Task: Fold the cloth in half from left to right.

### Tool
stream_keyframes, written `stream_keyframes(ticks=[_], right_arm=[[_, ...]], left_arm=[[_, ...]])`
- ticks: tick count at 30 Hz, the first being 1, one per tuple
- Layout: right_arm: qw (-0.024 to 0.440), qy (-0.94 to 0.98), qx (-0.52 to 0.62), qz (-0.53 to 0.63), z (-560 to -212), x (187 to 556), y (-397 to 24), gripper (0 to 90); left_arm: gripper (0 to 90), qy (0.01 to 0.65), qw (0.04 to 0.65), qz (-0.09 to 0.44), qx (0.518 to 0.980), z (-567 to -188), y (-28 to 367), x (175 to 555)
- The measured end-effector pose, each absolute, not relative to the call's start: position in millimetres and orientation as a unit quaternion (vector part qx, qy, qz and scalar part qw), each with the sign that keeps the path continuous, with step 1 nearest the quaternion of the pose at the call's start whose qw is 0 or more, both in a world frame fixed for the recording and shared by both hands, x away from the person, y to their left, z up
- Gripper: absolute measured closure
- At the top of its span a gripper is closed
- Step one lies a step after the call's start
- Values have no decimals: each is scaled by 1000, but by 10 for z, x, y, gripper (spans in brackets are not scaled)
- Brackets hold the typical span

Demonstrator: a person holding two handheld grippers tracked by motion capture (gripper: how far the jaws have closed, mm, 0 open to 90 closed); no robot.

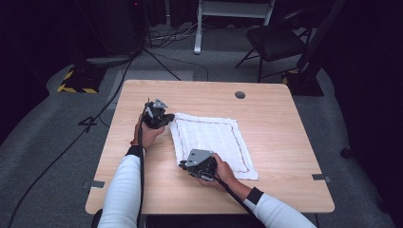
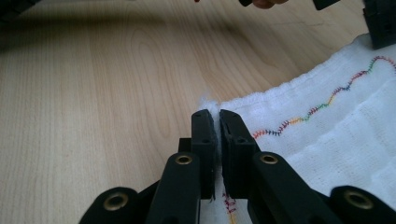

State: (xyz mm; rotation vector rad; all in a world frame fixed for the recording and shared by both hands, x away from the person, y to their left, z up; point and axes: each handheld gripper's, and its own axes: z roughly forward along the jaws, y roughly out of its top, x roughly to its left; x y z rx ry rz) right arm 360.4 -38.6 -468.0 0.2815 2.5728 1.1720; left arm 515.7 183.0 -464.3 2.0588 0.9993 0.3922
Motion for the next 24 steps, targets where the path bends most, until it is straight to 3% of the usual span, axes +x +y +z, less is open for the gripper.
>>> stream_keyframes(ticks=[8, 24], right_arm=[[162, 883, 115, 426, -4487, 3599, -624, 853], [176, 867, 173, 434, -4352, 3577, -1353, 852]], left_arm=[[866, 381, 411, 173, 810, -4545, 1659, 5151], [867, 324, 410, 174, 835, -4455, 861, 5303]])
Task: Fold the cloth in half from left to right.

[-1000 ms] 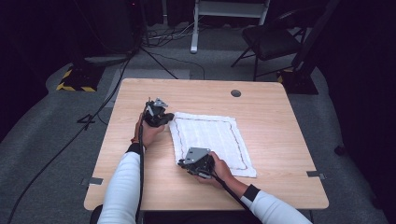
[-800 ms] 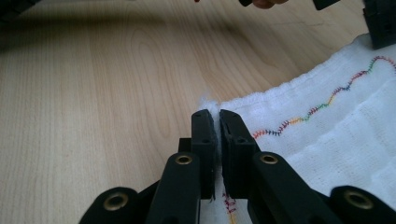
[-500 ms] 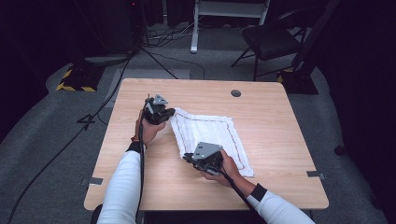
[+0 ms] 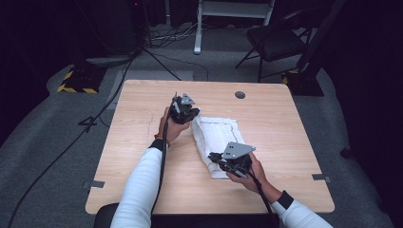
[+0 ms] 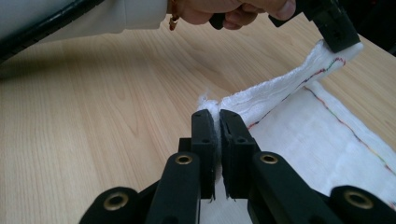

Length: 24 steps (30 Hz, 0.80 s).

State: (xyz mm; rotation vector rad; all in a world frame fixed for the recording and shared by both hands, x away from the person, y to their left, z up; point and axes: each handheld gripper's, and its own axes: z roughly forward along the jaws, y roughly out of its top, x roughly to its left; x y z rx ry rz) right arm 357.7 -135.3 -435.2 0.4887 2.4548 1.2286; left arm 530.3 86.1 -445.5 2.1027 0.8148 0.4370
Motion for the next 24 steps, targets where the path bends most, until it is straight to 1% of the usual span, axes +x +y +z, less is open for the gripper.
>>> stream_keyframes(ticks=[8, 13, 24], right_arm=[[187, 861, 202, 428, -4345, 3540, -1737, 852], [192, 860, 214, 423, -4352, 3519, -1883, 852], [192, 859, 242, 409, -4407, 3501, -2231, 851]], left_arm=[[867, 298, 413, 169, 844, -4394, 396, 5358], [867, 282, 410, 162, 852, -4406, 108, 5400], [868, 266, 404, 149, 862, -4488, -290, 5456]])
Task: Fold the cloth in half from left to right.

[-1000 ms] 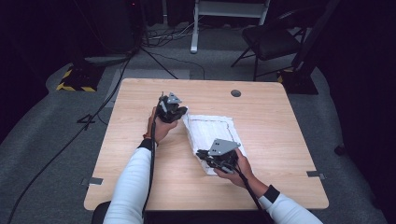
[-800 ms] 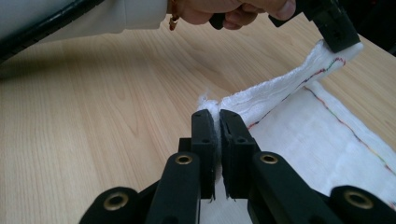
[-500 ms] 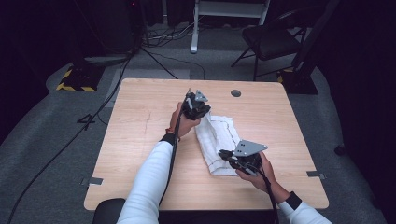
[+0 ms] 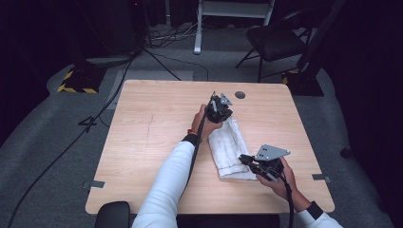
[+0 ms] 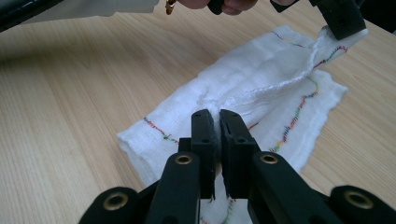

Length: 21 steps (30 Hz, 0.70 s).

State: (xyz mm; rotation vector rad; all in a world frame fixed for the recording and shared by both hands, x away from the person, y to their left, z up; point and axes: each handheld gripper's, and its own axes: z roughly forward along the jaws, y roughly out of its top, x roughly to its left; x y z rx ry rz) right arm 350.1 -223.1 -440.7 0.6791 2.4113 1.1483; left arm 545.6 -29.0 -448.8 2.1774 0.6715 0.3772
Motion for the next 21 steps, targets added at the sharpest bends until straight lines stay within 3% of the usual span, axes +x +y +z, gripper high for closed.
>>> stream_keyframes(ticks=[5, 7, 10, 17, 21], right_arm=[[188, 861, 254, 399, -4463, 3498, -2332, 845], [189, 861, 259, 394, -4494, 3491, -2360, 823], [190, 862, 267, 387, -4513, 3479, -2409, 778], [193, 858, 294, 374, -4575, 3484, -2601, 668], [196, 857, 303, 368, -4582, 3526, -2682, 638]], left_arm=[[842, 271, 399, 149, 863, -4542, -417, 5454], [700, 278, 397, 149, 862, -4554, -451, 5441], [643, 269, 402, 144, 864, -4538, -446, 5375], [350, 256, 384, 158, 873, -4370, -255, 5058], [278, 243, 392, 140, 876, -4342, -57, 4751]])
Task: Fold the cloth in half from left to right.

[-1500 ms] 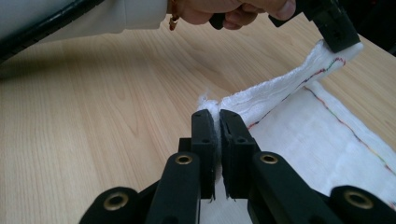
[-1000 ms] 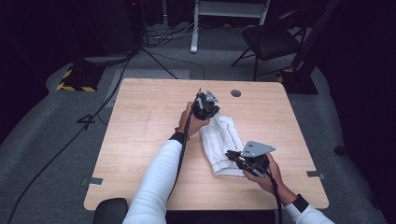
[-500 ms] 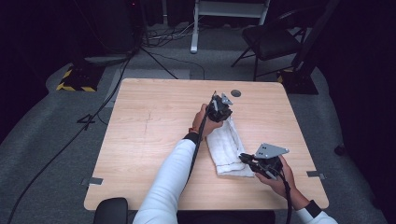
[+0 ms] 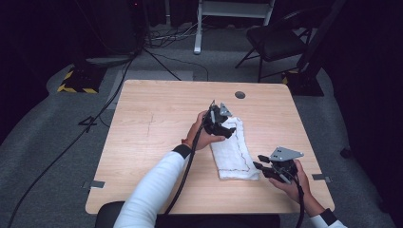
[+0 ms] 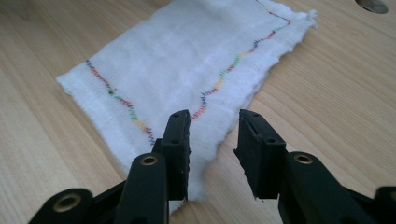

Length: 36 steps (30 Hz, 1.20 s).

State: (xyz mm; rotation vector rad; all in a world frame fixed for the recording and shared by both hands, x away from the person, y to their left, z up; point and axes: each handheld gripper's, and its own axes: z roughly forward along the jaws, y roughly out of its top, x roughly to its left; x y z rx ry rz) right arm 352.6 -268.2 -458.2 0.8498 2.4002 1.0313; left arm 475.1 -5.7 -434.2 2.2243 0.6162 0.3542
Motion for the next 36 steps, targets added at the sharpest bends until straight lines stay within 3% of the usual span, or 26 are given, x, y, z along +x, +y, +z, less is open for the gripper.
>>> stream_keyframes(ticks=[5, 12, 19, 30, 36], right_arm=[[177, 862, 308, 361, -4647, 3605, -2761, 608], [153, 880, 295, 338, -4753, 3638, -2730, 547], [143, 889, 287, 326, -4848, 3683, -2696, 514], [128, 895, 268, 334, -4865, 3546, -2540, 553], [123, 896, 256, 340, -4875, 3388, -2402, 520]], left_arm=[[256, 217, 386, 119, 889, -4480, 97, 4353], [259, 174, 331, 110, 921, -4736, 39, 3989], [272, 168, 311, 106, 929, -4859, -1, 3921], [274, 184, 316, 71, 928, -4884, 308, 3772], [274, 190, 318, 66, 927, -4891, 472, 3638]])
